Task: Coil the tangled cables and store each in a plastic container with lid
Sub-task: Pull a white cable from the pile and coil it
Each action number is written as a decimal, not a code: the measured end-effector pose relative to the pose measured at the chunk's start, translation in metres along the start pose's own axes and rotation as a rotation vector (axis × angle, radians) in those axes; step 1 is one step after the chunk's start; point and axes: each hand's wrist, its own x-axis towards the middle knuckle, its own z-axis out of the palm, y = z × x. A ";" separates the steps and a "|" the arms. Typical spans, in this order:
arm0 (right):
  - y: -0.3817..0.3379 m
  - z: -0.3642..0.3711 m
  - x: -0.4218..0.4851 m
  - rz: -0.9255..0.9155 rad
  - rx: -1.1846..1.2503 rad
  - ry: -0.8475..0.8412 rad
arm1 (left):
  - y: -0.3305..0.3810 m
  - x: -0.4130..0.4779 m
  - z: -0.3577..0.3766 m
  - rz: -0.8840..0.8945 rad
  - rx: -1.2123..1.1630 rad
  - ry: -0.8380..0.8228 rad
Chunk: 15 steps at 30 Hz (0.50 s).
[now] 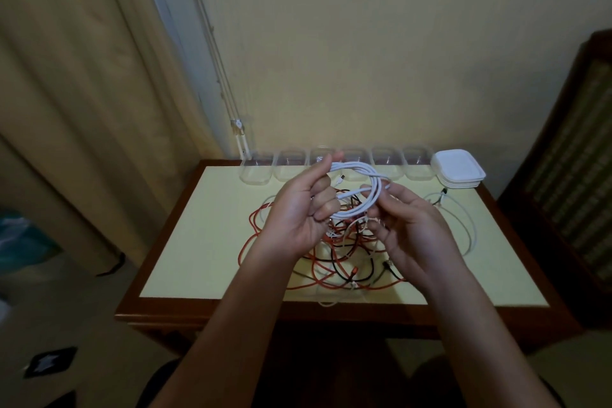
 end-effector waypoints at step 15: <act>0.007 0.014 -0.002 0.117 -0.156 -0.092 | -0.011 0.008 -0.010 0.313 0.362 0.216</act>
